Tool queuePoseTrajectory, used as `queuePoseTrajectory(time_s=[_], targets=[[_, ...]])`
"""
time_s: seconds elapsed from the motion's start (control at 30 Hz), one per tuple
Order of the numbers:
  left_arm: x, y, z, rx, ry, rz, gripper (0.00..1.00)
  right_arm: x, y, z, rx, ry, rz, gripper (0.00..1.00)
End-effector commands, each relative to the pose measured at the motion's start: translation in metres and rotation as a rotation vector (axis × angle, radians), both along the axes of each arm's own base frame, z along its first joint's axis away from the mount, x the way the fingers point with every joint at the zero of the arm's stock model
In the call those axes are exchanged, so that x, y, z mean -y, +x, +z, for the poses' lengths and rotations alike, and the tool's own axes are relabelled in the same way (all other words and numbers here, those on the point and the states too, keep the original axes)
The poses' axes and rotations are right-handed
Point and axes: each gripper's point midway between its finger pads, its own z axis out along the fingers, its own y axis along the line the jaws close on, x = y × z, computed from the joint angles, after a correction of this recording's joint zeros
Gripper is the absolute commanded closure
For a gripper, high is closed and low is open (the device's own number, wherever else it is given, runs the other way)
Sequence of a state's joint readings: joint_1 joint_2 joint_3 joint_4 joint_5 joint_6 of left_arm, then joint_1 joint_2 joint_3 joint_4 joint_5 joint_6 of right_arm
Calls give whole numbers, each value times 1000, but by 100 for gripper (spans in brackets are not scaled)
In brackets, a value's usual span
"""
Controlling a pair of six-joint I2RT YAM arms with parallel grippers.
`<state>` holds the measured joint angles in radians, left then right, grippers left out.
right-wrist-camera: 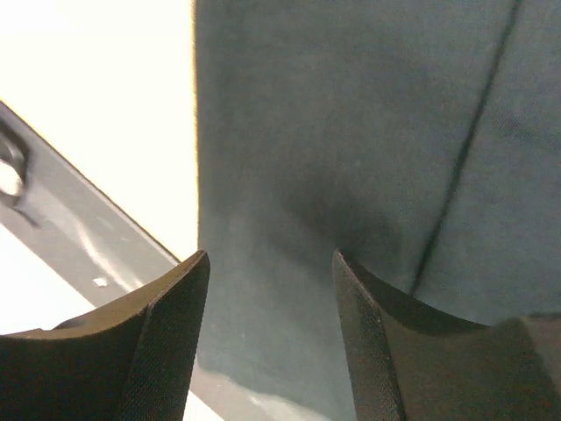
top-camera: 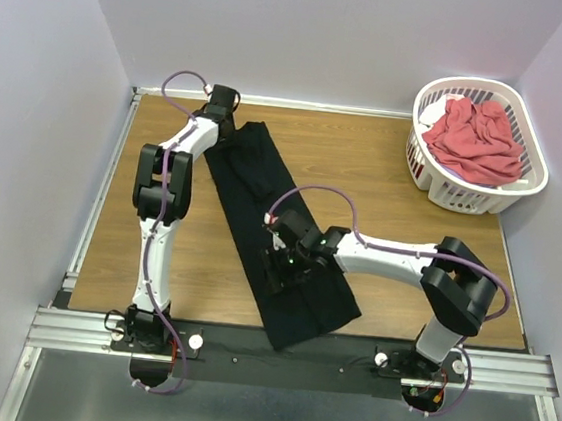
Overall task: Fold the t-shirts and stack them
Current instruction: Fold the tshirt
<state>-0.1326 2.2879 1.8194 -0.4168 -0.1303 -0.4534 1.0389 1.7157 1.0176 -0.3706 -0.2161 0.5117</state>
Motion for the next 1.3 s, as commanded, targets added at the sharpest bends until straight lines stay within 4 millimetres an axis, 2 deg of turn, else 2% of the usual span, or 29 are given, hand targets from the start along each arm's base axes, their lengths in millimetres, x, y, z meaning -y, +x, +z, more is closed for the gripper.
queuePoseTrajectory(time_s=[0.0, 0.03, 0.07, 0.13, 0.17, 0.2, 0.23, 0.27, 0.3, 0.33, 0.37, 0.4, 0.43, 0.47, 0.5, 0.53, 0.57, 0.6, 0.63, 0.67, 0.7, 0.8, 0.83, 0.87, 0.9, 0.97, 1.0, 1.07, 1.27], targets=[[6, 12, 31, 22, 46, -75, 66, -19, 27, 38, 76, 56, 28, 33], [3, 14, 47, 52, 51, -66, 66, -22, 37, 48, 99, 78, 32, 33], [-3, 13, 76, 104, 58, -46, 66, -26, 60, 66, 126, 127, 21, 33], [-7, 7, 112, 182, 65, -30, 65, -26, 87, 81, 137, 175, -2, 33], [-14, -4, 147, 256, 72, -8, 58, -25, 116, 93, 150, 216, -29, 33], [-18, -12, 164, 293, 80, 11, 53, -24, 132, 99, 162, 237, -37, 34], [-19, -21, 178, 325, 70, 18, 53, -25, 146, 102, 167, 251, -45, 34], [-24, -38, 220, 411, 65, 31, 52, -26, 160, 107, 177, 276, -49, 35], [-25, -51, 215, 414, 59, 35, 52, -31, 183, 116, 175, 326, -49, 36], [-27, -71, 248, 490, 46, 37, 45, -34, 195, 121, 175, 359, -47, 37], [-27, -82, 254, 513, 37, 31, 39, -38, 204, 125, 171, 381, -46, 38], [-27, -96, 238, 493, 36, 17, 36, -40, 216, 128, 179, 399, -44, 39], [-27, -107, 238, 500, 31, 7, 29, -50, 227, 132, 193, 420, -29, 39], [-27, -125, 258, 550, 16, 0, 28, -54, 235, 132, 205, 425, -28, 39], [-28, -138, 239, 527, 18, -8, 28, -60, 240, 131, 210, 433, -16, 39], [-28, -148, 237, 536, 16, -16, 27, -65, 246, 112, 189, 420, -12, 39], [-29, -163, 249, 581, 5, -22, 26, -74, 256, 120, 216, 447, 0, 39], [-29, -174, 233, 562, 8, -34, 23, -78, 260, 116, 210, 455, 7, 40], [-29, -181, 231, 565, 7, -44, 23, -83, 265, 111, 207, 460, 12, 40], [-30, -193, 241, 605, 5, -45, 23, -91, 275, 102, 209, 467, 16, 41], [-31, -202, 226, 581, 7, -50, 23, -96, 280, 96, 205, 471, 17, 41], [-37, -225, 216, 631, 15, -43, 21, -109, 302, 76, 218, 478, 1, 41], [-41, -235, 220, 663, 14, -21, 7, -113, 307, 73, 226, 489, -3, 41], [-43, -239, 216, 670, 8, -7, 3, -117, 312, 66, 225, 491, -8, 41], [-43, -243, 203, 660, -1, -1, 2, -121, 320, 53, 217, 494, -19, 41], [-42, -246, 208, 689, -5, -7, 2, -125, 330, 38, 215, 499, -39, 41], [-43, -246, 215, 703, 6, -12, 2, -123, 337, 21, 193, 493, -69, 41], [-43, -244, 219, 710, 17, -18, 2, -120, 347, 9, 196, 500, -101, 41], [-39, -240, 210, 676, 18, -44, 2, -78, 386, -40, 135, 461, -297, 40]])
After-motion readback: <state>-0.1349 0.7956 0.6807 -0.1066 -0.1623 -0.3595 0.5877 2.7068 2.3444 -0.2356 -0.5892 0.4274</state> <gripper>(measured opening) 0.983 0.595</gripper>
